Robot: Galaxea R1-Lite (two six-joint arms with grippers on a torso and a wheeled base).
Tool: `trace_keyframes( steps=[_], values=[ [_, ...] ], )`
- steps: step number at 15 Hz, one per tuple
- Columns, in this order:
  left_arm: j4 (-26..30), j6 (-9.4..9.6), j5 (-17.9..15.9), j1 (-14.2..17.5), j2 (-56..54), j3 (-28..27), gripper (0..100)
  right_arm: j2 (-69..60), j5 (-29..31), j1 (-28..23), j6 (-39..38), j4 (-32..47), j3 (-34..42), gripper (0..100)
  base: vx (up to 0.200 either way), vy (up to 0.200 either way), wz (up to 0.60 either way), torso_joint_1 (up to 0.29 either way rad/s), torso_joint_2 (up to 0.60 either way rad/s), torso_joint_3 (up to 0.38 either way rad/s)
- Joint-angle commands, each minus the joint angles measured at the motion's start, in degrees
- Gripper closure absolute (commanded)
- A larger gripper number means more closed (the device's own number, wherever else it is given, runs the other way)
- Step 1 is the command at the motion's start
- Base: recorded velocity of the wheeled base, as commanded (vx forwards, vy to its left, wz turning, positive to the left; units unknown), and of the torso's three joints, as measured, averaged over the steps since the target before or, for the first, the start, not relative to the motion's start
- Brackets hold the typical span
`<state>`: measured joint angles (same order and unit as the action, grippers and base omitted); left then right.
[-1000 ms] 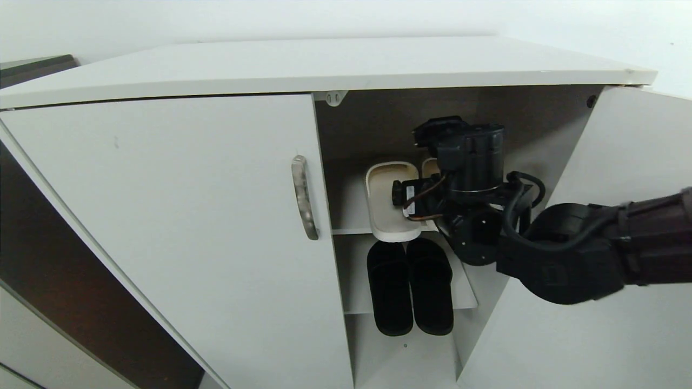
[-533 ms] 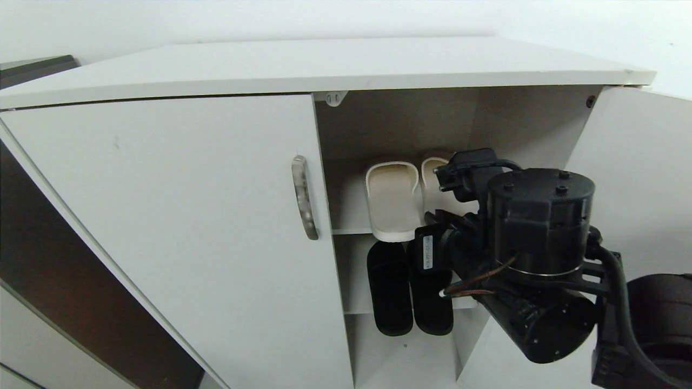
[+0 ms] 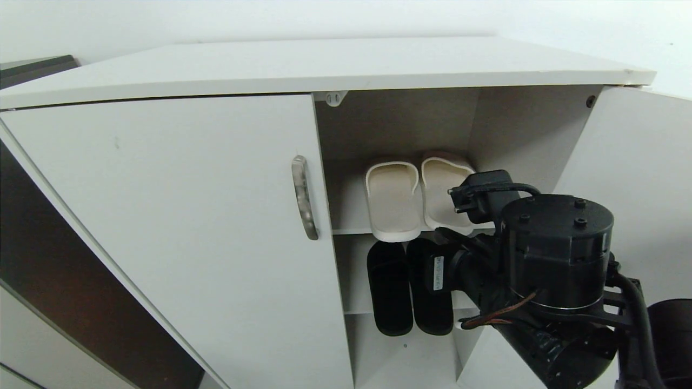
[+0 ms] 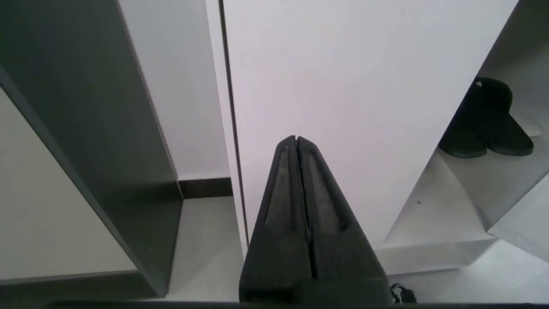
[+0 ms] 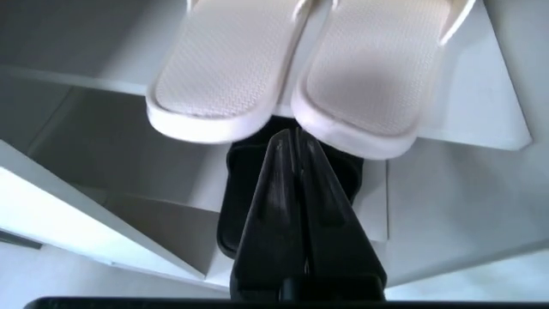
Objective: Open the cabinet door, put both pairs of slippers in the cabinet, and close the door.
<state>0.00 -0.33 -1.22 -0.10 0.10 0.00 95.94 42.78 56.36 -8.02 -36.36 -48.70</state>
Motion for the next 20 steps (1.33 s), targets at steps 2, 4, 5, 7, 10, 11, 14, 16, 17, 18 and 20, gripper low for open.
trace_keyframes(
  steps=[2,4,5,7,10,11,14,16,17,18,20],
  values=[
    [0.0,-0.02,0.0,0.0,0.0,0.0,100,-0.1,0.1,0.6,0.1,0.0,0.4,100,0.000,0.000,0.00,0.000,0.00,0.000],
    [0.0,-0.02,0.0,0.0,0.0,0.0,100,-0.1,0.2,0.9,0.3,0.0,0.8,100,-0.100,0.000,0.00,-0.001,0.00,0.001],
    [0.0,-0.02,0.0,0.0,0.0,0.0,100,-0.3,0.2,0.9,0.4,0.0,1.2,100,-0.200,0.000,0.00,0.007,0.00,0.012],
    [0.0,-0.02,0.0,0.0,0.0,0.0,100,-0.2,0.2,0.9,0.4,0.0,1.2,100,-0.200,0.000,0.00,-0.002,0.00,0.005],
    [0.0,-0.02,0.0,0.0,0.0,0.0,100,-0.4,0.2,1.0,0.6,0.0,1.7,100,-0.200,0.000,0.00,-0.004,0.00,0.001],
    [0.0,-0.02,0.0,0.0,0.0,0.0,100,-0.4,0.2,1.0,0.6,0.0,1.9,100,-0.200,0.000,0.00,0.002,0.00,0.002],
    [0.0,-0.02,0.0,0.0,0.0,0.0,100,-0.4,0.2,1.0,1.2,-0.1,2.3,100,-0.200,0.000,0.00,0.001,0.00,-0.001],
    [0.0,-0.02,0.0,0.0,0.0,0.0,100,-0.5,0.2,1.0,1.2,-0.2,2.5,100,-0.200,0.000,0.00,0.005,0.00,0.000],
    [0.0,-0.02,0.0,0.0,0.0,0.0,100,-0.5,0.2,1.0,1.2,-0.2,2.5,100,-0.200,0.000,0.00,-0.007,0.00,0.007],
    [0.0,-0.02,0.0,0.0,0.0,0.0,100,-0.6,0.2,1.0,1.0,-0.3,2.5,100,-0.200,0.000,0.00,0.007,0.00,0.007],
    [0.0,-0.02,0.0,0.0,0.0,0.0,100,-0.8,0.2,1.0,1.0,-0.3,2.5,100,-0.200,0.000,0.00,0.000,0.00,0.005]
  ],
)
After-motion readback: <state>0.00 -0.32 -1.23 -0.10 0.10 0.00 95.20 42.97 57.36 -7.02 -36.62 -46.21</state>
